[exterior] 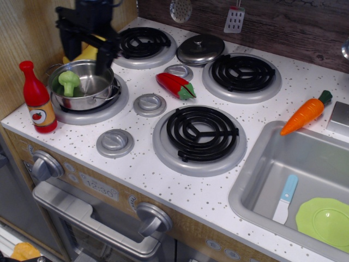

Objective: Take broccoli out of pan

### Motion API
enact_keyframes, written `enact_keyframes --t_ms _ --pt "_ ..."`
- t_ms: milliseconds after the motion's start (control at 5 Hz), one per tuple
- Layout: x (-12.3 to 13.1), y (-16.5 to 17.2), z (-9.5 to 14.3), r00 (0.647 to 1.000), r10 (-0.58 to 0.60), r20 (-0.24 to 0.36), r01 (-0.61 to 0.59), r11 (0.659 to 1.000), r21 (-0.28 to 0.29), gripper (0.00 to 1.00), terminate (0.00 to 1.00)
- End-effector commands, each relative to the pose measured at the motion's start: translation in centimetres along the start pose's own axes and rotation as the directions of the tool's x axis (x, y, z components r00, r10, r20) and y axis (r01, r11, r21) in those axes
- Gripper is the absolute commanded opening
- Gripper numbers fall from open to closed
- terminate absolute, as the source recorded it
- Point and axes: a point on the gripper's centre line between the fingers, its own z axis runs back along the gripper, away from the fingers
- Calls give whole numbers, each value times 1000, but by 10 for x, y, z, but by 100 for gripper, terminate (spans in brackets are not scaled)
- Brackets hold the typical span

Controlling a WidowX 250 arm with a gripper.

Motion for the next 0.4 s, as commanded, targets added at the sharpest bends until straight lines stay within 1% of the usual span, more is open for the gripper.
enact_keyframes --t_ms 0,200 --pt "9 23 -11 995 -10 96 10 1000 9 100 0" --pt "5 28 -20 995 -14 97 14 1000 -1 100 0"
